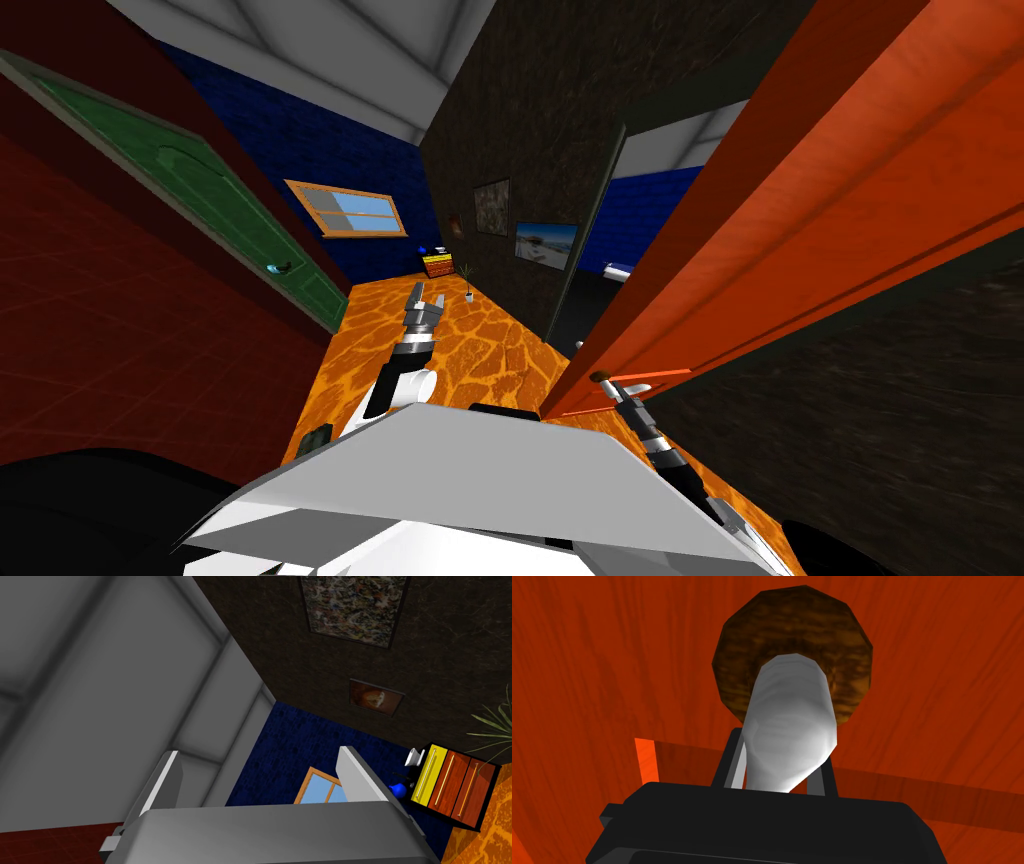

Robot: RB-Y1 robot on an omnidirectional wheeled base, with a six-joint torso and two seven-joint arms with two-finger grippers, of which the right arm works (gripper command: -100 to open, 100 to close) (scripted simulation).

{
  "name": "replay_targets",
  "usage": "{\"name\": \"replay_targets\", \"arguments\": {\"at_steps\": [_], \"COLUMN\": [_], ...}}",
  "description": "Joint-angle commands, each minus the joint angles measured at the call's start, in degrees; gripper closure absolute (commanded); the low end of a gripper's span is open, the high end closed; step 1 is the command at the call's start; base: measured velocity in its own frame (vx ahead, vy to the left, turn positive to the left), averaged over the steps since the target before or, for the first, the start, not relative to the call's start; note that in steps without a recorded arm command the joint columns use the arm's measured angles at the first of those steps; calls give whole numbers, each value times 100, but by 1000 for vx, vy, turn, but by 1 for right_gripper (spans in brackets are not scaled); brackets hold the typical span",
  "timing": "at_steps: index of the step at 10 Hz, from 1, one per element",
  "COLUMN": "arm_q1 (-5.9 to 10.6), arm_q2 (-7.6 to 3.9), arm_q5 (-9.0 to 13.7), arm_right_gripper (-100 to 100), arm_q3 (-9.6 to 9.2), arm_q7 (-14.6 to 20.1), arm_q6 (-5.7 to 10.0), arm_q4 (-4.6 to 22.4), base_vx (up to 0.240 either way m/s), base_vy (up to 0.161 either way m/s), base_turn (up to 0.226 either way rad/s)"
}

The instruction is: Pull the door open

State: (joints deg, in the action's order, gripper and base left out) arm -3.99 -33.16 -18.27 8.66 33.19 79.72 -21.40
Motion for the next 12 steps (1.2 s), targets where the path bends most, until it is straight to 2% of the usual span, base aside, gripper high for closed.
{"name": "replay_targets", "arguments": {"at_steps": [1,12], "arm_q1": [10,73], "arm_q2": [-4,-26], "arm_q5": [-17,-142], "arm_right_gripper": [100,100], "arm_q3": [19,151], "arm_q7": [0,7], "arm_q6": [13,93], "arm_q4": [-1,110], "base_vx": [-203,-184], "base_vy": [-97,-84], "base_turn": [203,149]}}
